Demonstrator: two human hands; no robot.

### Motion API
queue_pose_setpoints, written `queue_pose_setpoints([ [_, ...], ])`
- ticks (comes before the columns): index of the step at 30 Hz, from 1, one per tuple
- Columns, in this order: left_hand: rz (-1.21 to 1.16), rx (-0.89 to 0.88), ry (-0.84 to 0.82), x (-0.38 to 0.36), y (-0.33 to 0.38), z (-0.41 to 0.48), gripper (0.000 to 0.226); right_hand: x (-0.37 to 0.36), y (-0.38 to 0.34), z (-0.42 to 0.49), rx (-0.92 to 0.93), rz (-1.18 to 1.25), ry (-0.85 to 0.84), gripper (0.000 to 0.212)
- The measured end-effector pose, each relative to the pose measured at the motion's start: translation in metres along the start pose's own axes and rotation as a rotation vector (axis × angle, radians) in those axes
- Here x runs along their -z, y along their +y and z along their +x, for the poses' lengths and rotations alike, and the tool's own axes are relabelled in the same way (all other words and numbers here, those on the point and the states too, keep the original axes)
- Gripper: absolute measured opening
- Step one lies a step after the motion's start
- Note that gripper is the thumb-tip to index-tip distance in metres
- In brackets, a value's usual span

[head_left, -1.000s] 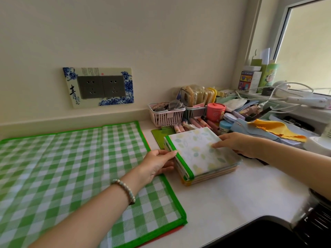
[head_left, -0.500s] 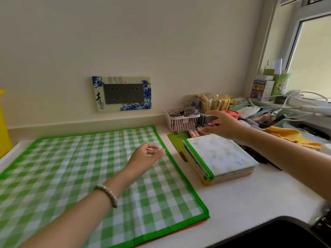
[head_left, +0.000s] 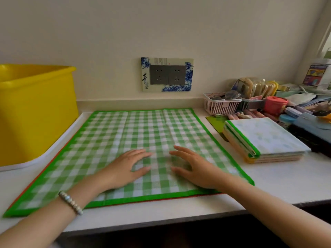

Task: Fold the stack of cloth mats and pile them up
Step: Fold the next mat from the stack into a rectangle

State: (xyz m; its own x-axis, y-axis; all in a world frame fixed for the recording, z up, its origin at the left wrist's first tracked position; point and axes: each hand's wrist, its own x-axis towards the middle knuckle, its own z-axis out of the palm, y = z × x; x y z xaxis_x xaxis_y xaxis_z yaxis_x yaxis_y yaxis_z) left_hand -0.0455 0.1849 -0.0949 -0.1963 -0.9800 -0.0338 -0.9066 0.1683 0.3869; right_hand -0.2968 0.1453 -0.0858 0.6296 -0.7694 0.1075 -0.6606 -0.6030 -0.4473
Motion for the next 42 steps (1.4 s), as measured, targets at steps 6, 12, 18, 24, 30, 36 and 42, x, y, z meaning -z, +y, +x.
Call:
queue_pose_setpoints([
  [6, -0.015, -0.049, -0.090, 0.015, -0.025, -0.053, 0.065, -0.008, -0.018, -0.024, 0.121, 0.018, -0.144, 0.063],
  [12, 0.046, -0.106, -0.185, 0.022, -0.033, -0.080, 0.090, -0.001, -0.022, -0.038, 0.147, 0.021, -0.233, 0.066],
  [18, -0.174, -0.048, -0.184, 0.035, -0.030, -0.081, 0.063, 0.006, -0.024, -0.034, 0.107, 0.148, -0.252, 0.046],
  [24, -0.301, -0.001, -0.267, 0.063, -0.031, -0.080, 0.030, 0.033, -0.016, -0.028, 0.083, 0.112, -0.288, 0.034],
  [30, -0.227, 0.026, -0.170, 0.097, -0.026, -0.060, 0.031, 0.066, -0.019, -0.003, 0.108, 0.065, -0.169, 0.025],
  [36, -0.029, 0.046, 0.195, 0.125, -0.029, -0.015, 0.016, 0.087, -0.018, 0.048, 0.144, -0.277, 0.162, 0.008],
  [42, 0.283, 0.089, 0.579, 0.110, -0.035, 0.018, 0.017, 0.071, -0.004, 0.096, 0.124, -0.437, 0.381, 0.018],
])
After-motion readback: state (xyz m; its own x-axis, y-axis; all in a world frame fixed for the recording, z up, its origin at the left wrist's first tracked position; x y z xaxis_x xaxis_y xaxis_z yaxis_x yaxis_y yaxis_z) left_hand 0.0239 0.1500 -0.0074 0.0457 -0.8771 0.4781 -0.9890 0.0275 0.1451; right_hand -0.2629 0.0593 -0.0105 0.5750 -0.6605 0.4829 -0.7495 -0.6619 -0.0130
